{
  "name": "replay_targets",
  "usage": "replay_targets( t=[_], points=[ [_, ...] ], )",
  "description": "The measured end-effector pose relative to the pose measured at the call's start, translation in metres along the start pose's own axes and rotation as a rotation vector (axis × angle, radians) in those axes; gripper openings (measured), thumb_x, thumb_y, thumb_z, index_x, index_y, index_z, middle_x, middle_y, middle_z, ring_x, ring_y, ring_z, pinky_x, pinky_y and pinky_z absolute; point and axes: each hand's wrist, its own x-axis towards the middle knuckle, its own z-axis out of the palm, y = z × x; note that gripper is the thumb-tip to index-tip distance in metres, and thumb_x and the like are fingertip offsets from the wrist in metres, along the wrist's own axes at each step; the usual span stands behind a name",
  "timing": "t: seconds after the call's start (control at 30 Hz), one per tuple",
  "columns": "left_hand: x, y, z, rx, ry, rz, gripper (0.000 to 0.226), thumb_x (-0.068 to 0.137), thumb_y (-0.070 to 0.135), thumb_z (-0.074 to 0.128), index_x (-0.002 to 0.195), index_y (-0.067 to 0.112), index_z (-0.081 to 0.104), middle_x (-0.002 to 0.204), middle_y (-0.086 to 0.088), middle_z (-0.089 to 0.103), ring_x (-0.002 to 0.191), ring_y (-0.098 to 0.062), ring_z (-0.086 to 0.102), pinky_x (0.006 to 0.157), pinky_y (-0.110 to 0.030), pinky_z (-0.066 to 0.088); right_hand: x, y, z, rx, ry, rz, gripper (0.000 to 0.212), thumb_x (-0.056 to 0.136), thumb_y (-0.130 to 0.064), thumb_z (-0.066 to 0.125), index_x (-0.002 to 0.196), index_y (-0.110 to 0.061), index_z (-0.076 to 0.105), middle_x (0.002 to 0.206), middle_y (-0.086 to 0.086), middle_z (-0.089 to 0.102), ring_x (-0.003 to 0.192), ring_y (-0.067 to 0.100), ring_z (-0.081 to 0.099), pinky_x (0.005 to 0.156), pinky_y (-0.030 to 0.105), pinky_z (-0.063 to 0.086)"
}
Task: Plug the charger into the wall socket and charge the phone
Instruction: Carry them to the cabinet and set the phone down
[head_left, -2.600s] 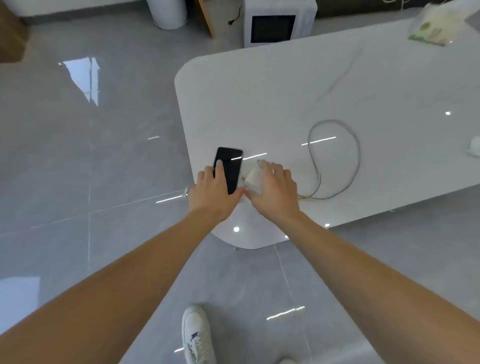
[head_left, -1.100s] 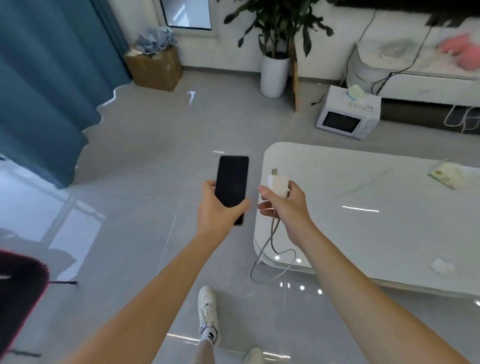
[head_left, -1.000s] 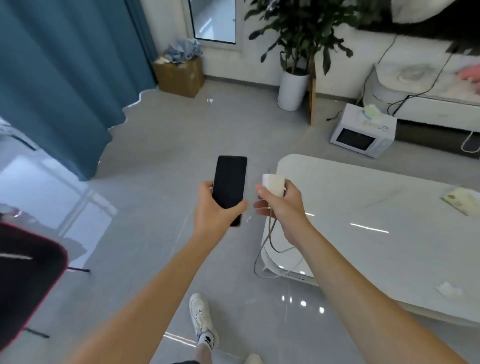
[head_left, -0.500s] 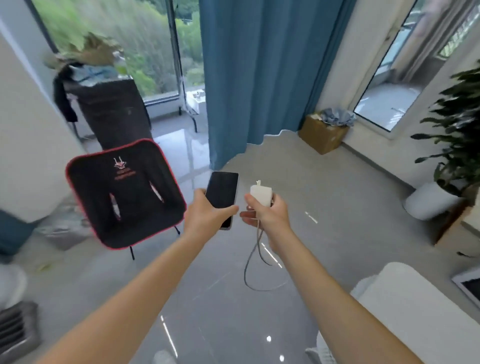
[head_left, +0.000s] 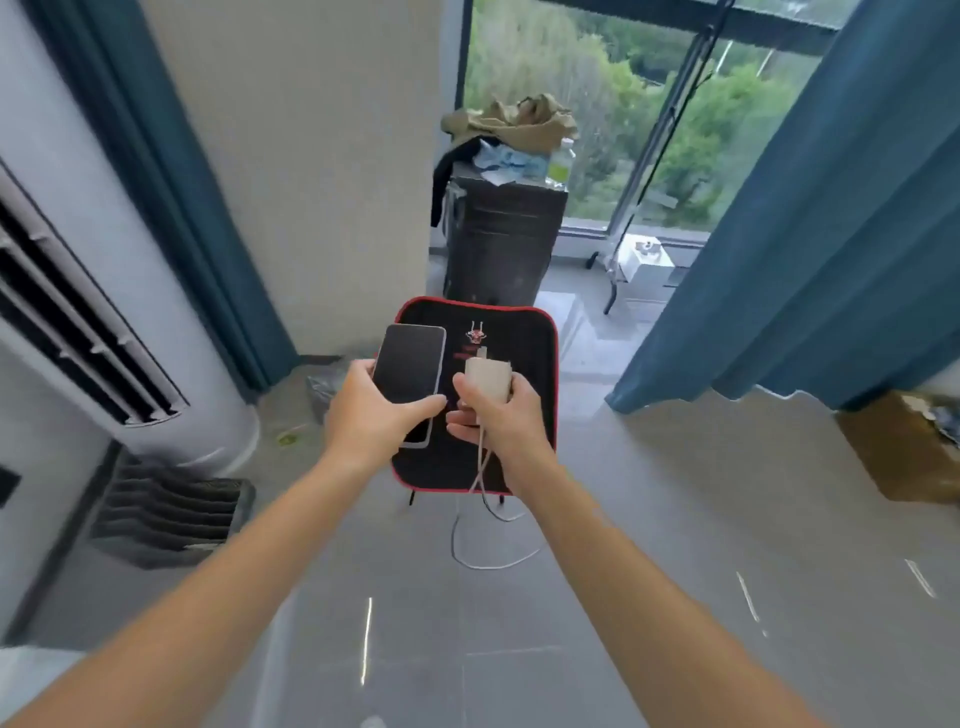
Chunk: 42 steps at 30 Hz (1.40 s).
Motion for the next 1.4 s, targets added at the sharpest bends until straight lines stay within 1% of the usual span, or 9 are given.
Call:
replay_targets(
  t=[0.13, 0.3, 0.47, 0.57, 0.63, 0.77, 0.97, 1.2, 1.4],
  points=[
    [0.039, -0.025, -0.075, -0.01, 0.184, -0.051, 0.085, 0.062, 0.048, 0.095, 0.129, 0.017, 0.052, 0.11, 0.005, 0.065, 0.102, -0.021, 0.066, 0.083, -0.04, 0.057, 0.032, -0.018, 0.093, -0.028, -0.215, -0.01, 0.049, 0.088, -0.023, 0.083, 0.129, -0.011, 0.058, 0.109, 0.018, 0.074, 0.086, 0.029, 0.081, 0.074, 0.043, 0.068],
    [0.065, -0.061, -0.171, -0.013, 0.424, -0.18, 0.086, 0.067, 0.051, 0.093, 0.134, 0.017, 0.052, 0.115, 0.003, 0.064, 0.105, -0.023, 0.064, 0.082, -0.038, 0.051, 0.058, -0.032, 0.215, -0.093, -0.477, 0.006, 0.044, 0.091, -0.021, 0.079, 0.126, -0.007, 0.058, 0.093, 0.012, 0.073, 0.072, 0.022, 0.075, 0.074, 0.047, 0.067],
    [0.068, -0.085, -0.259, -0.045, 0.722, -0.312, 0.076, 0.068, 0.044, 0.094, 0.127, 0.02, 0.053, 0.109, 0.005, 0.063, 0.099, -0.019, 0.062, 0.069, -0.028, 0.046, 0.068, -0.035, 0.337, -0.194, -0.749, 0.025, 0.043, 0.091, -0.022, 0.078, 0.127, -0.011, 0.057, 0.104, 0.016, 0.074, 0.078, 0.022, 0.076, 0.08, 0.049, 0.067],
    [0.058, -0.102, -0.298, -0.081, 0.882, -0.399, 0.08, 0.067, 0.044, 0.093, 0.131, 0.022, 0.051, 0.114, 0.005, 0.064, 0.105, -0.023, 0.065, 0.085, -0.041, 0.056, 0.06, -0.039, 0.399, -0.258, -0.925, 0.042, 0.042, 0.094, -0.021, 0.076, 0.13, -0.015, 0.054, 0.101, 0.012, 0.073, 0.078, 0.019, 0.076, 0.075, 0.038, 0.068],
    [0.047, -0.115, -0.318, -0.125, 0.969, -0.45, 0.075, 0.068, 0.04, 0.092, 0.127, 0.028, 0.048, 0.112, 0.008, 0.062, 0.108, -0.024, 0.065, 0.092, -0.045, 0.057, 0.052, -0.037, 0.436, -0.292, -1.037, 0.042, 0.044, 0.094, -0.02, 0.075, 0.132, -0.013, 0.053, 0.098, 0.012, 0.073, 0.079, 0.021, 0.076, 0.077, 0.04, 0.068],
    [0.021, -0.145, -0.352, -0.184, 1.114, -0.542, 0.074, 0.068, 0.038, 0.092, 0.122, 0.035, 0.042, 0.114, 0.008, 0.064, 0.109, -0.024, 0.066, 0.093, -0.047, 0.059, 0.018, -0.018, 0.503, -0.347, -1.203, 0.041, 0.044, 0.095, -0.018, 0.074, 0.133, -0.011, 0.053, 0.11, 0.014, 0.07, 0.084, 0.024, 0.074, 0.066, 0.031, 0.065],
    [-0.007, -0.212, -0.404, -0.233, 1.25, -0.636, 0.084, 0.069, 0.039, 0.092, 0.138, 0.023, 0.045, 0.12, 0.004, 0.064, 0.109, -0.025, 0.066, 0.09, -0.047, 0.061, -0.043, 0.032, 0.593, -0.455, -1.349, 0.057, 0.046, 0.098, -0.017, 0.071, 0.138, -0.012, 0.05, 0.119, 0.016, 0.065, 0.09, 0.025, 0.071, 0.073, 0.036, 0.066],
    [-0.018, -0.325, -0.463, -0.27, 1.306, -0.767, 0.087, 0.071, 0.042, 0.09, 0.14, 0.021, 0.042, 0.115, 0.006, 0.061, 0.104, -0.027, 0.066, 0.089, -0.042, 0.06, -0.096, 0.12, 0.692, -0.595, -1.345, 0.09, 0.051, 0.097, -0.017, 0.072, 0.142, -0.011, 0.048, 0.127, 0.018, 0.062, 0.097, 0.027, 0.07, 0.09, 0.051, 0.064],
    [-0.01, -0.421, -0.495, -0.297, 1.308, -0.855, 0.085, 0.075, 0.039, 0.089, 0.141, 0.019, 0.04, 0.113, 0.006, 0.058, 0.1, -0.027, 0.065, 0.079, -0.034, 0.056, -0.115, 0.198, 0.76, -0.673, -1.36, 0.151, 0.045, 0.098, -0.016, 0.07, 0.138, -0.013, 0.048, 0.127, 0.016, 0.061, 0.098, 0.027, 0.069, 0.08, 0.04, 0.065]
  ],
)
